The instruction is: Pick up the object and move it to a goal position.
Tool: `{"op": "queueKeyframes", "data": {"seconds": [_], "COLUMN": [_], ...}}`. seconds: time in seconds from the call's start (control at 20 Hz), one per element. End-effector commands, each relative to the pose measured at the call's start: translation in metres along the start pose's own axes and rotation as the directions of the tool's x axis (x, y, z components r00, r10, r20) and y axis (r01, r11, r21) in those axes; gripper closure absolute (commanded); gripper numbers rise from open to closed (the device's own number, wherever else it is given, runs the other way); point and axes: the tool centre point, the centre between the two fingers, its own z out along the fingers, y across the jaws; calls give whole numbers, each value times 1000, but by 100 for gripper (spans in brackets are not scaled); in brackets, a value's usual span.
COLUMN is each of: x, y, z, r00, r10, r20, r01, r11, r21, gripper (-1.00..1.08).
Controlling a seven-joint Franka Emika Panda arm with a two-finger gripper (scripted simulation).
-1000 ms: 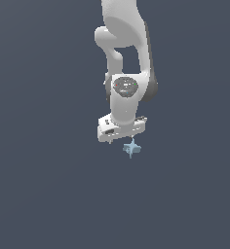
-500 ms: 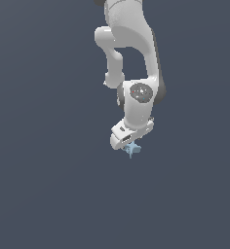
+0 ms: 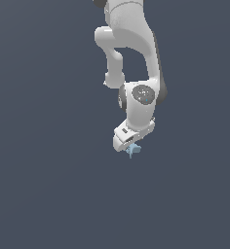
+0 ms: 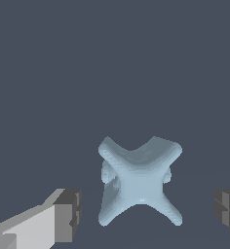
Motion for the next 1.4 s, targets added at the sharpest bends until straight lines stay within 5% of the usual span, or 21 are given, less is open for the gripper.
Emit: {"op": "queueKeyframes", "data": {"seconds": [0.0,0.6,0.65,1.35], "x": [0,0,0,-2], "y": [0,-1,-1,3], "z": [7,48,48,42], "r00": [1000,1000,1000,1000], "r10": [-1,-6,-6,-5], "r20": [1,0,0,0], "r01": [1,6,6,5], "r11": [1000,1000,1000,1000], "r21": [0,0,0,-1], "gripper": [-92,-92,108,108]}}
